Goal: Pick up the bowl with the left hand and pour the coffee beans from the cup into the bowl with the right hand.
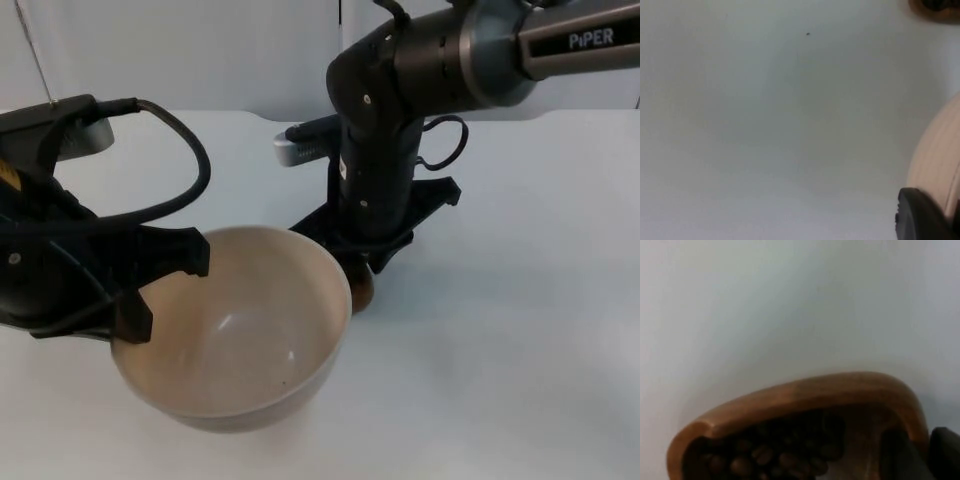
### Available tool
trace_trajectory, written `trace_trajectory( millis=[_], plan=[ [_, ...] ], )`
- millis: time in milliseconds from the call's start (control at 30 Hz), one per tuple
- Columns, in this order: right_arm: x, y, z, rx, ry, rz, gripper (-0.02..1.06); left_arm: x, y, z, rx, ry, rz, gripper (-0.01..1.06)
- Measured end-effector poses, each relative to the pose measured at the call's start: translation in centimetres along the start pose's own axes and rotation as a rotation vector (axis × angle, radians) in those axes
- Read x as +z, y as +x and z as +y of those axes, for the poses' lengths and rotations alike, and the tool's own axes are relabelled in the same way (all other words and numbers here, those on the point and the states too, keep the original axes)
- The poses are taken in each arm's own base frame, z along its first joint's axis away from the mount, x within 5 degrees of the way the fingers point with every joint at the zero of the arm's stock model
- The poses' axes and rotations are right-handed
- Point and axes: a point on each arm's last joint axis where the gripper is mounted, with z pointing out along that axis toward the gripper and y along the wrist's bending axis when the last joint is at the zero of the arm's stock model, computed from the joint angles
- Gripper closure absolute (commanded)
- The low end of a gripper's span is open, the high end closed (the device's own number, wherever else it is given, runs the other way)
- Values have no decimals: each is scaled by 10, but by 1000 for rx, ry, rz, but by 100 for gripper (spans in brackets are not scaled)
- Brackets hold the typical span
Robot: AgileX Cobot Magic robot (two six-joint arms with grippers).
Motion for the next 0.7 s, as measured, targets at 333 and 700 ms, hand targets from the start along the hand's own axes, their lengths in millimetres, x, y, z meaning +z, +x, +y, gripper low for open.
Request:
trace_trajectory(
  millis=[333,700],
  plan=[
    [0,-1,1,0,-6,-14,104,0,0,0,0,0,0,105],
    [-37,-8,-13,-21,27,-25,104,0,-1,0,0,2,-7,105]
  ],
)
